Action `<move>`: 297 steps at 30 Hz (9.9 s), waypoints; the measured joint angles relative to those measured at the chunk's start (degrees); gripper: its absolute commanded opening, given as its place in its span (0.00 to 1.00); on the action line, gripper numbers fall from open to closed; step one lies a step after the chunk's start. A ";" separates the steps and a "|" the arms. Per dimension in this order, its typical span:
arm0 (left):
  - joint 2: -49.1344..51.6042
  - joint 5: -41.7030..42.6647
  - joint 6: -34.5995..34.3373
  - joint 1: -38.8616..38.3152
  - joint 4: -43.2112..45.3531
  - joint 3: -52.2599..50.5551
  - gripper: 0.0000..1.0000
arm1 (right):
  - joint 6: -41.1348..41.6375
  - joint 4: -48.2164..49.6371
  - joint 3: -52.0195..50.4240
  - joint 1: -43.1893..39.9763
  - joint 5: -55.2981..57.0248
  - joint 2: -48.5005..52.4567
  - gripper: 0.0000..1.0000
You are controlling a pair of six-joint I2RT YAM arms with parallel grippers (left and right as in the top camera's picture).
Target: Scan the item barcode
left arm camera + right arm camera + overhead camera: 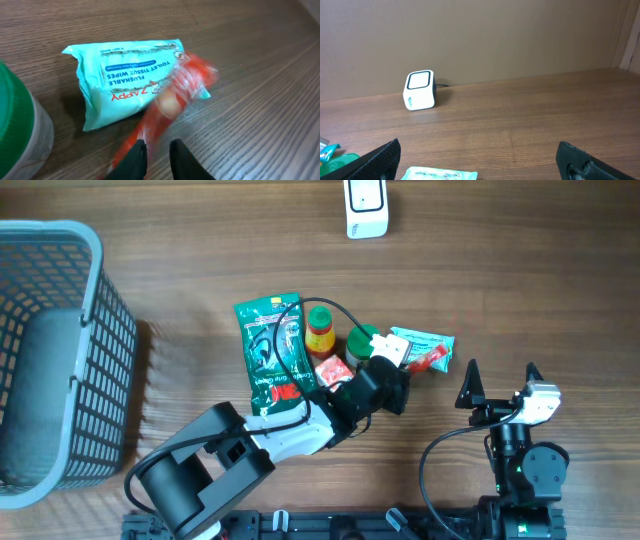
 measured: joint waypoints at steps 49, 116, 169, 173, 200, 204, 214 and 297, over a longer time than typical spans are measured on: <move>-61.68 -16.90 8.31 43.63 -74.36 0.26 1.00 | 0.02 -0.02 0.00 0.02 0.00 0.00 1.00; -61.68 -16.70 8.28 43.63 -74.47 0.26 1.00 | 4.35 -41.18 68.46 -0.02 -28.57 55.41 1.00; -61.68 -16.70 8.28 43.63 -74.49 0.26 1.00 | 37.53 -68.00 89.90 5.88 -1.62 110.14 0.04; -61.68 -16.70 8.28 43.63 -74.49 0.26 1.00 | 40.65 -68.78 88.26 6.14 -1.64 109.15 0.04; -61.68 -16.70 8.28 43.63 -74.51 0.26 1.00 | 35.78 -23.87 69.05 2.12 -3.74 108.32 0.66; -61.68 -16.70 8.28 43.63 -74.49 0.26 1.00 | 29.29 -25.70 71.04 2.27 -10.99 108.32 0.65; -61.68 -16.70 8.28 43.63 -74.49 0.26 1.00 | 10.29 -28.96 73.53 14.73 -1.73 105.46 0.75; -61.68 -16.68 8.26 43.63 -74.49 0.26 1.00 | -75.73 -92.54 85.48 9.57 -74.82 96.21 0.04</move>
